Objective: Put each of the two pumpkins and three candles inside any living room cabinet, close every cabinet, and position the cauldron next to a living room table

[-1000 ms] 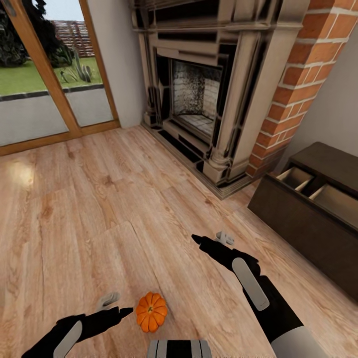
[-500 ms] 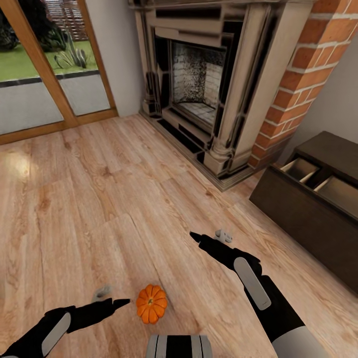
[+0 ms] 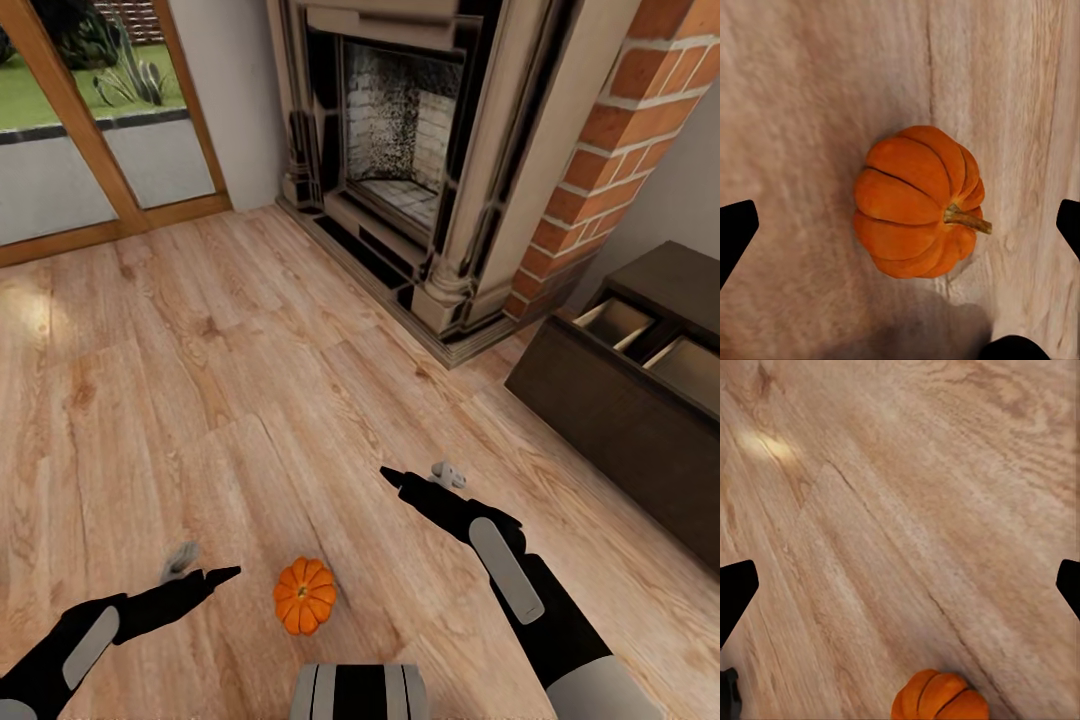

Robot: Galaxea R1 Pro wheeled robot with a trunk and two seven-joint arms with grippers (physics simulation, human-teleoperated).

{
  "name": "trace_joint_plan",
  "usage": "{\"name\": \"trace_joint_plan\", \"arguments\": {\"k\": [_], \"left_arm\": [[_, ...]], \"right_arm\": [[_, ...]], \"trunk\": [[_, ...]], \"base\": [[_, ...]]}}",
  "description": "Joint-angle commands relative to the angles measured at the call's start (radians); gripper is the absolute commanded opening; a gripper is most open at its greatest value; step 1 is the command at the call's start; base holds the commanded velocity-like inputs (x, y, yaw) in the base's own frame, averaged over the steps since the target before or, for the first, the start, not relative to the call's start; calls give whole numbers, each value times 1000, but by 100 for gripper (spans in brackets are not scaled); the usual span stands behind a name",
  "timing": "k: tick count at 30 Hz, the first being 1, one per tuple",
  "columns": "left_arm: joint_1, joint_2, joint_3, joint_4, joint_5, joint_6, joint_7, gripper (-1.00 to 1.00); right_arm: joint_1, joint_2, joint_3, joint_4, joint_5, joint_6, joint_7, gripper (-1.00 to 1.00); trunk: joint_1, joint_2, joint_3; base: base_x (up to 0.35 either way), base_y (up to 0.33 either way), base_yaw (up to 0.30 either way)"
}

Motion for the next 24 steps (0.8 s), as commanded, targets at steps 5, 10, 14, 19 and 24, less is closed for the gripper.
{"name": "trace_joint_plan", "arguments": {"k": [5,10,14,19,24], "left_arm": [[0,-8,-4,0,9,6,5,100],[0,-43,-9,2,-4,2,12,100],[0,-79,-14,5,-54,-2,57,100],[-1,-113,-15,2,-71,-6,81,100],[-2,-122,-15,1,-76,-8,89,100]], "right_arm": [[-1,0,6,-2,-6,1,-9,100],[-1,-1,9,-12,-12,2,-6,100],[-1,-2,8,-88,-15,5,-2,100],[-1,-5,9,-221,-16,9,-2,100],[-1,-6,9,-256,-19,30,8,100]], "trunk": [[0,0,-1],[0,-1,-5],[2,-1,-20],[2,-2,-24],[4,-2,-36]], "base": [[0,0,0],[0,0,0],[0,0,0],[0,0,0],[0,0,0]]}}
